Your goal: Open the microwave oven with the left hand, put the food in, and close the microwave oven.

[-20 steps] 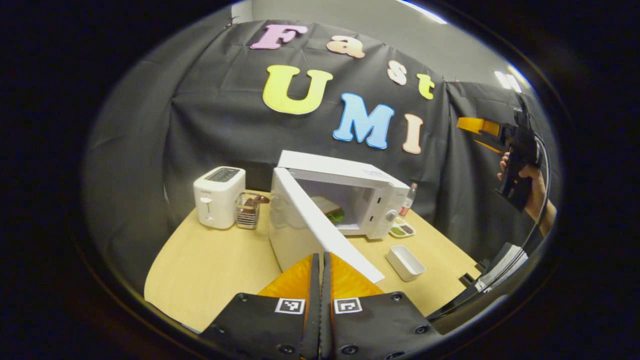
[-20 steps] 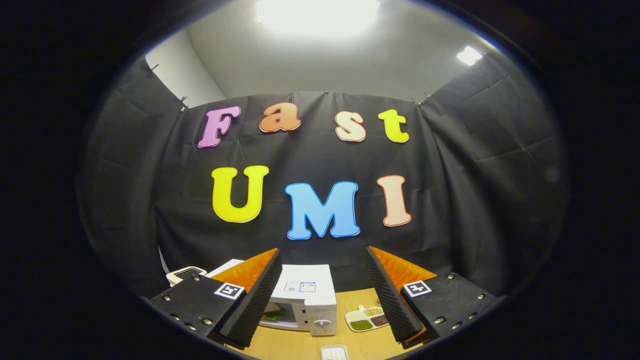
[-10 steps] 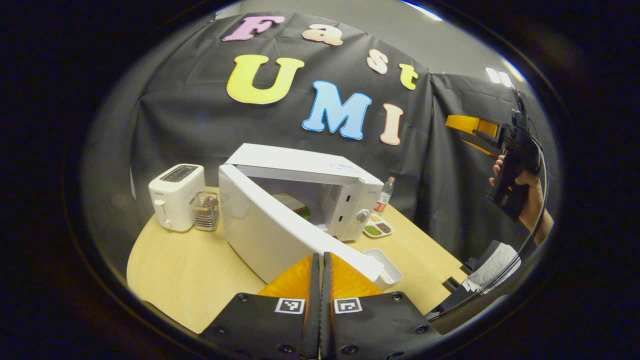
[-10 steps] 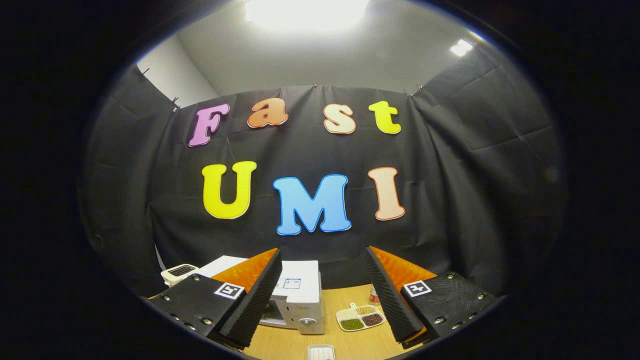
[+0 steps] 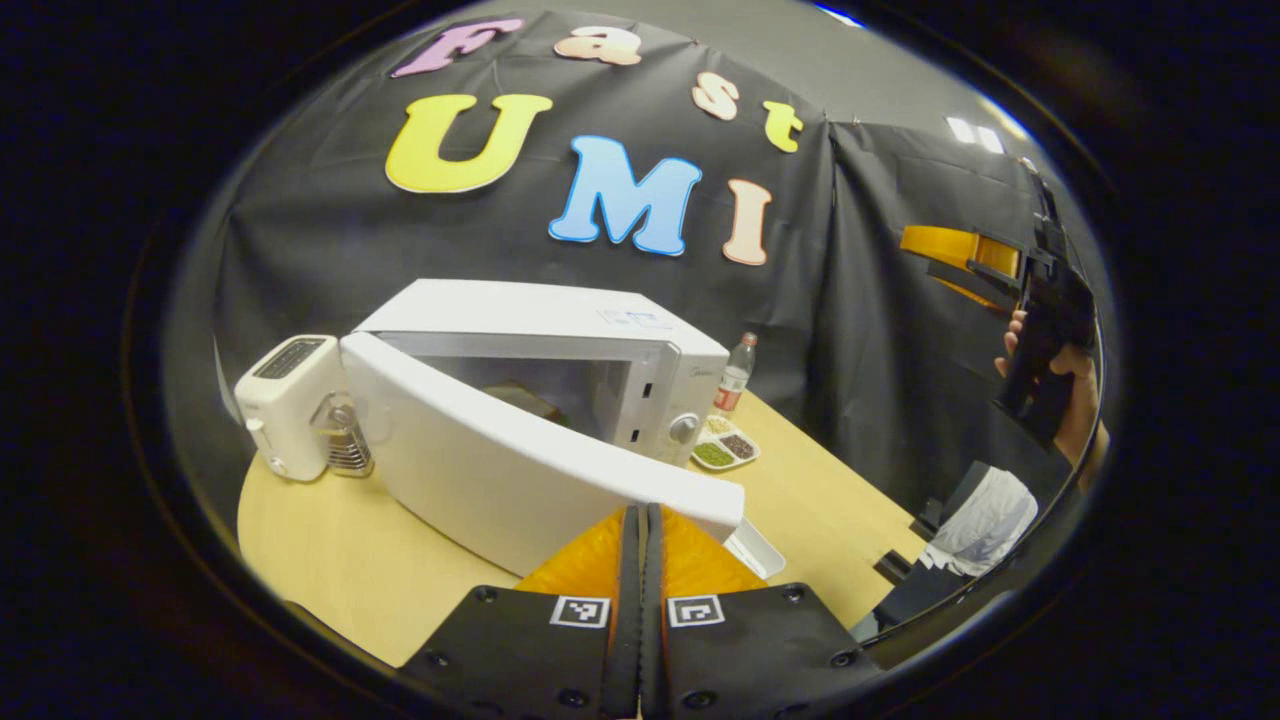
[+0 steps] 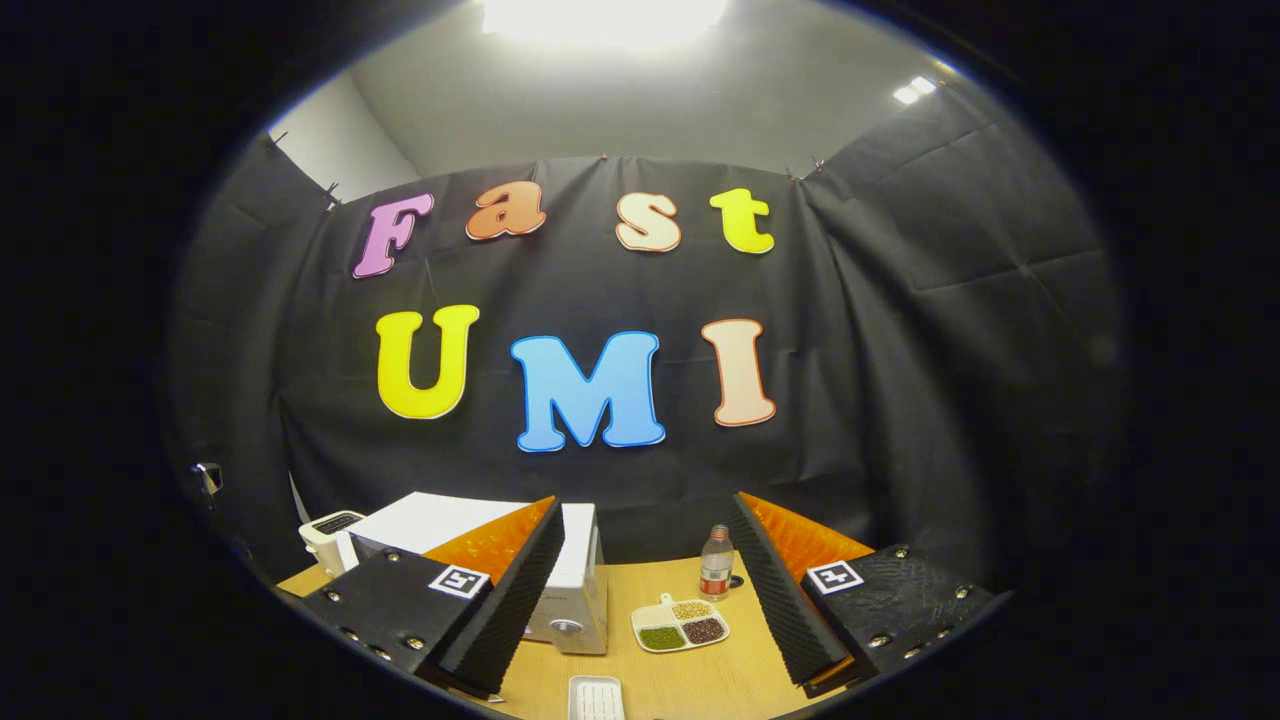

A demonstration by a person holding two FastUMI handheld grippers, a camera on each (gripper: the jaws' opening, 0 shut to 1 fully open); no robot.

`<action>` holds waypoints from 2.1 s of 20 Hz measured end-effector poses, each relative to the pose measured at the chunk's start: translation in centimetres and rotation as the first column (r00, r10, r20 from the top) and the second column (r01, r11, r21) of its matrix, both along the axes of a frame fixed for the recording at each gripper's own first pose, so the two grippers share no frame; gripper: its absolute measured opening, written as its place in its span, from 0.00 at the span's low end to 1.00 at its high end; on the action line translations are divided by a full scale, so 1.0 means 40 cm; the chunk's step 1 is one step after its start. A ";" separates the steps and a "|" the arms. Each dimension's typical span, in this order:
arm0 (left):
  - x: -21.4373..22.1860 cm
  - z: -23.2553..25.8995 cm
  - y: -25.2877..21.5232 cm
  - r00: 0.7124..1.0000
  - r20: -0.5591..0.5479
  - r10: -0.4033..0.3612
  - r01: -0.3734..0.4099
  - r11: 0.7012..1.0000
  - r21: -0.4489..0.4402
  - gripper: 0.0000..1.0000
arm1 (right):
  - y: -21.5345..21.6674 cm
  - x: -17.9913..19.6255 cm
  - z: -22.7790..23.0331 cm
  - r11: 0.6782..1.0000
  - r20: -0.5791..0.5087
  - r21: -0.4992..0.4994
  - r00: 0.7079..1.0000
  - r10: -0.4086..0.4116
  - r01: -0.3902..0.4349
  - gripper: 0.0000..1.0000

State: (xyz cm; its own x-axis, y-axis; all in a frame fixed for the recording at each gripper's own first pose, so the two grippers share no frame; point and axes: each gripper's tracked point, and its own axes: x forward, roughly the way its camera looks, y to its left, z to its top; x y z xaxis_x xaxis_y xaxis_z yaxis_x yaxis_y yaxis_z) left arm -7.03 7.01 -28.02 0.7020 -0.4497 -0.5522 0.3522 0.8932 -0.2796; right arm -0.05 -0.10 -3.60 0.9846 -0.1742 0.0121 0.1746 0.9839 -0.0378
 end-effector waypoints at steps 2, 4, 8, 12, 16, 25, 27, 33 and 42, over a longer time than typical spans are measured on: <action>0.021 -0.001 -0.019 1.000 -0.004 -0.008 0.008 1.000 -0.008 0.07 | -0.027 -0.011 0.000 1.000 -0.001 -0.002 1.000 -0.019 0.019 1.00; 0.042 -0.007 -0.036 1.000 -0.005 -0.011 0.011 1.000 -0.012 0.07 | -0.052 -0.015 0.002 0.999 -0.002 -0.001 0.999 -0.035 0.035 1.00; 0.080 -0.005 -0.075 1.000 0.001 -0.025 0.025 0.999 -0.024 0.07 | -0.096 -0.014 0.006 0.998 -0.007 -0.009 0.998 -0.056 0.056 1.00; 0.117 -0.020 -0.107 1.000 -0.004 -0.028 0.027 0.999 -0.022 0.07 | -0.126 -0.004 0.002 0.998 -0.006 -0.005 0.998 -0.068 0.068 0.99; 0.151 -0.032 -0.136 0.999 -0.015 -0.038 0.038 0.999 -0.033 0.07 | -0.147 0.010 -0.007 0.997 0.001 0.025 0.998 -0.069 0.069 1.00; 0.241 -0.046 -0.189 1.000 -0.006 -0.009 0.009 0.999 -0.044 0.07 | -0.195 0.044 -0.024 0.996 -0.005 0.041 0.997 -0.082 0.082 1.00; 0.269 -0.050 -0.196 1.000 -0.003 0.016 -0.016 0.998 -0.060 0.07 | -0.208 0.049 -0.024 0.995 -0.003 0.042 0.996 -0.089 0.089 1.00; 0.357 -0.062 -0.210 0.996 0.004 0.092 -0.092 0.993 -0.079 0.07 | -0.230 0.059 -0.011 0.995 0.007 0.025 0.995 -0.099 0.099 1.00; 0.441 -0.082 -0.221 0.991 -0.010 0.134 -0.135 0.987 -0.089 0.07 | -0.240 0.081 -0.018 0.996 -0.011 0.003 0.996 -0.090 0.090 1.00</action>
